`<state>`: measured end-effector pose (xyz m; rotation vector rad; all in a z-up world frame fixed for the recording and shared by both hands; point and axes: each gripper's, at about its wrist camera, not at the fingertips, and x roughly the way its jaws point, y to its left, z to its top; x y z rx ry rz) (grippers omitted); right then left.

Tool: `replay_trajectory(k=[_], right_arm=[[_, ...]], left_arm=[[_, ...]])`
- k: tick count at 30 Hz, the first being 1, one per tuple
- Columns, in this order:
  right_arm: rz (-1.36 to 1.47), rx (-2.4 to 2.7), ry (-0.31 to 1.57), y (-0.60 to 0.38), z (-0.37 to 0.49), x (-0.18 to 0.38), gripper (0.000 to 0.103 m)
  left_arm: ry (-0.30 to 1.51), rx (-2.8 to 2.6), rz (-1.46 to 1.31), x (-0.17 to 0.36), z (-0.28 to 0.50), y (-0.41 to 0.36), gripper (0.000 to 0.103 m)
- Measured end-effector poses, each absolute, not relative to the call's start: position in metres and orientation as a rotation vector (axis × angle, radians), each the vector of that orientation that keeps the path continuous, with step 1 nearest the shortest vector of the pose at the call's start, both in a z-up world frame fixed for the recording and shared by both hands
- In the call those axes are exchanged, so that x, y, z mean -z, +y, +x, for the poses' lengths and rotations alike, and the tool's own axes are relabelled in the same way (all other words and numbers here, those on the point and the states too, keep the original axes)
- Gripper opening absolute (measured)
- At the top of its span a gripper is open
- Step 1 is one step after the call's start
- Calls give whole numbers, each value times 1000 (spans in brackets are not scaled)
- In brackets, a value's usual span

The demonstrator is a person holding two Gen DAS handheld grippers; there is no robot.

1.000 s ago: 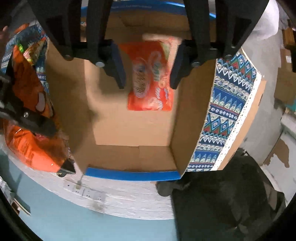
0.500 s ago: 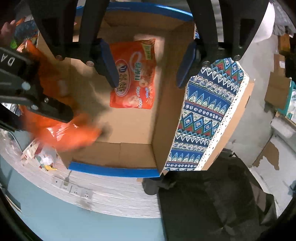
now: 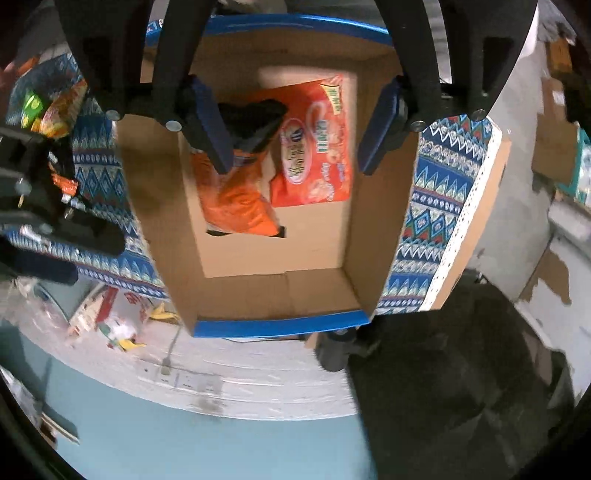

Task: Organize snacks
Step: 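Lower the orange chip bag into the box and open the right tool, then grasp the yellow-striped bag with the left tool while the right tool grasps the green peanut bag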

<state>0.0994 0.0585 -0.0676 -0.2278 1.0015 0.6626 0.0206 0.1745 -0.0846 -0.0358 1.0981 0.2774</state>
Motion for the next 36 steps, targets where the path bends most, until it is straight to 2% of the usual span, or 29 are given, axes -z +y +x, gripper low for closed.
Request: replay_trajectory(k=[13, 27, 36], right_arm=[[-225, -550, 1015, -20, 97, 57, 82], [-208, -406, 1089, -129, 83, 80, 83], [-157, -296, 1142, -192, 75, 104, 83]], left_arm=[[1090, -144, -3, 78, 22, 111, 78], [1157, 9, -12, 90, 25, 40, 78], [1236, 76, -17, 116, 21, -7, 78]])
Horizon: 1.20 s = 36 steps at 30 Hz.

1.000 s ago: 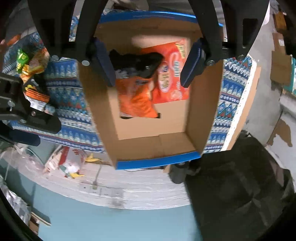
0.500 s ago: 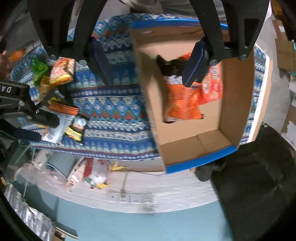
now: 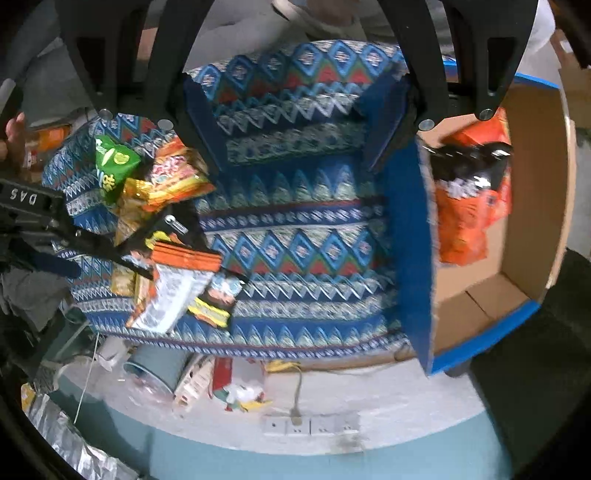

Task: Organize snacks
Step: 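Grasp the yellow-striped bag with the left tool while the right tool grasps the green peanut bag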

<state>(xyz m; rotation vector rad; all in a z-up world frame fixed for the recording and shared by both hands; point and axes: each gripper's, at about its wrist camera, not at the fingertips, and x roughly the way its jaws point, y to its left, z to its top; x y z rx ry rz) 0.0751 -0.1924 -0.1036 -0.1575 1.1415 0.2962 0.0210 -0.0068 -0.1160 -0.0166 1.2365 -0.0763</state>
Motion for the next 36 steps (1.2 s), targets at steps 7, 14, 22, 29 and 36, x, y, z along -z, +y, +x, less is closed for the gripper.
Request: replay_trajectory(k=[7, 14, 22, 29, 36], right_arm=[[-135, -245, 1223, -223, 56, 135, 83], [-152, -220, 1291, -231, 48, 167, 83], [-146, -217, 1327, -256, 39, 182, 84], [-100, -185, 1355, -291, 37, 184, 84], [-41, -196, 1356, -304, 39, 184, 85]], left_arm=[[1298, 102, -14, 137, 22, -36, 78], [1341, 114, -18, 154, 22, -67, 78], [1383, 128, -20, 168, 35, -96, 78], [1412, 123, -21, 181, 46, -109, 82], [1442, 122, -59, 195, 52, -114, 86]])
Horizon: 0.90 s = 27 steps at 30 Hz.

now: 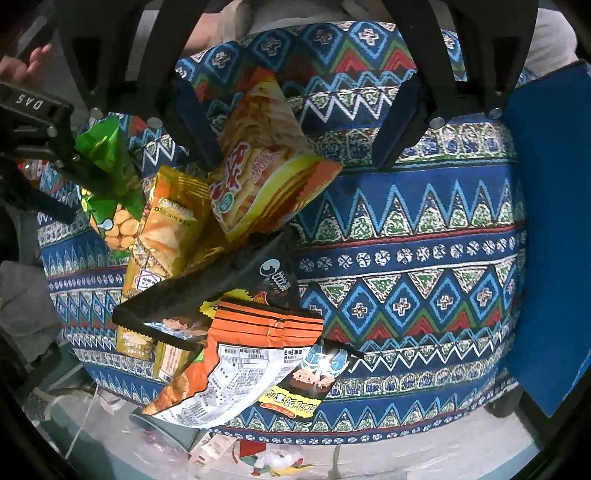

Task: Organize snacks
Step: 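Grasp the yellow-striped bag with the left tool while the right tool grasps the green peanut bag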

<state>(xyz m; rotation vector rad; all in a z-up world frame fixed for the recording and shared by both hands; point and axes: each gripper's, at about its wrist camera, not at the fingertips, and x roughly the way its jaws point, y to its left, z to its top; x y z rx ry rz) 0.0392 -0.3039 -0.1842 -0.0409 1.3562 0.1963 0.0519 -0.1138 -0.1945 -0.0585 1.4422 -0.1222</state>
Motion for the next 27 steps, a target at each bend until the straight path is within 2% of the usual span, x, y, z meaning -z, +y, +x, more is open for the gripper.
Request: replay_trajectory(k=[8, 10, 12, 17, 18, 20, 26, 27], right_arm=[[-97, -186, 1398, -285, 54, 212, 84], [-111, -185, 1397, -285, 55, 216, 74], [-96, -201, 1404, -286, 58, 217, 53], [-130, -180, 1377, -292, 56, 213, 43], [-137, -173, 1372, -293, 56, 212, 40], [-147, -162, 1363, -305, 54, 207, 36], [-119, -136, 1345, -321, 52, 196, 34], [-117, -133, 1335, -324, 52, 192, 34]], left_arm=[[1456, 119, -129, 202, 62, -119, 86], [1467, 110, -139, 207, 67, -121, 86], [1475, 100, -137, 214, 72, -125, 86], [1481, 124, -94, 224, 77, -134, 85], [1486, 136, -88, 227, 78, -139, 83], [1504, 166, -72, 232, 76, -145, 62], [1477, 212, -32, 232, 66, -150, 43], [1470, 216, -20, 231, 65, -151, 43]])
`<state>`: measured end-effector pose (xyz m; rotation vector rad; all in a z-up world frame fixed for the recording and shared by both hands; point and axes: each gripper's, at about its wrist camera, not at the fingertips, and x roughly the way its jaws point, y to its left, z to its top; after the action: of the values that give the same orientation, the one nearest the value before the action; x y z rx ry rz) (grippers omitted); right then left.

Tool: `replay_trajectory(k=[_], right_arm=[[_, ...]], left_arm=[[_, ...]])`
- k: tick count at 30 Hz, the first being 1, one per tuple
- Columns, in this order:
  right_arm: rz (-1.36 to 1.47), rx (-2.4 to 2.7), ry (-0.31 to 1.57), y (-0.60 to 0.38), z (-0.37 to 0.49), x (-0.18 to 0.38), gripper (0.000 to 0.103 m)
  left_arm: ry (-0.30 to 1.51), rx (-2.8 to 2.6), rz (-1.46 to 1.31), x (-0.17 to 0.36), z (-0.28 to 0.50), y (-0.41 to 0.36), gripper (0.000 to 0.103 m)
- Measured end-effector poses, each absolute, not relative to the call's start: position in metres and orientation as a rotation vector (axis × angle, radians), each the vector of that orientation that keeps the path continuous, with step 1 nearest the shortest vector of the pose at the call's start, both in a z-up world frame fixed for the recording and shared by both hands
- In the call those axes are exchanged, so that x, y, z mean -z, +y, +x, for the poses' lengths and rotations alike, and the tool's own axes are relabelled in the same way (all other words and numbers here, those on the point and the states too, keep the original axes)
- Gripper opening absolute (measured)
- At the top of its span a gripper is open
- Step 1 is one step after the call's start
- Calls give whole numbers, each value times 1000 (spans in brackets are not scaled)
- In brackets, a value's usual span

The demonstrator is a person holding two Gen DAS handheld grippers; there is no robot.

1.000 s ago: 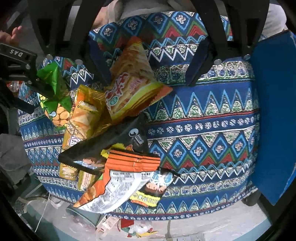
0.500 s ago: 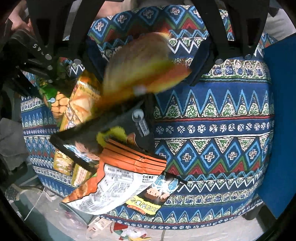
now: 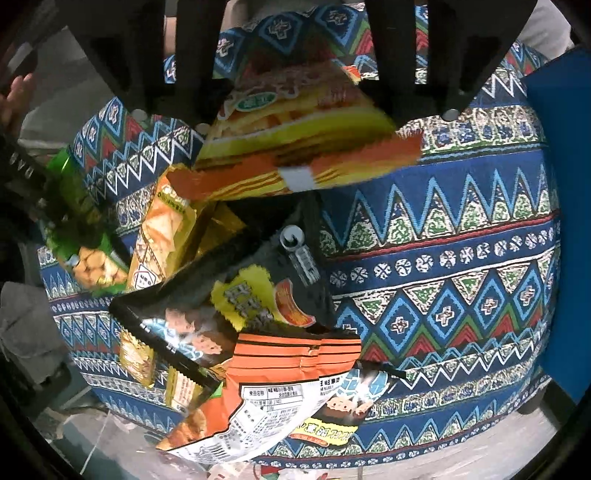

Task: Organize snacks
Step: 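Grasp the yellow-striped bag with the left tool while the right tool grasps the green peanut bag, then carry both bags to the box and release them inside with both tools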

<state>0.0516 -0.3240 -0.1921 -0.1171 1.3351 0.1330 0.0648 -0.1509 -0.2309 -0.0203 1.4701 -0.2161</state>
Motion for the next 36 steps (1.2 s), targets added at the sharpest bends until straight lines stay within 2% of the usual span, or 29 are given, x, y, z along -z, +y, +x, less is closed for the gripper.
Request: replay_trajectory(k=[7, 12, 21, 36], right_arm=[[-92, -137, 1268, -347, 56, 153, 34], [-93, -144, 1217, -319, 49, 131, 34], [-96, -173, 1152, -294, 64, 129, 34], [-114, -248, 1027, -258, 69, 85, 34]], left_arm=[[1417, 239, 47, 212, 52, -132, 40], [1365, 228, 88, 191, 45, -123, 40], [1281, 190, 107, 161, 40, -91, 40], [1102, 158, 163, 99, 39, -65, 40]])
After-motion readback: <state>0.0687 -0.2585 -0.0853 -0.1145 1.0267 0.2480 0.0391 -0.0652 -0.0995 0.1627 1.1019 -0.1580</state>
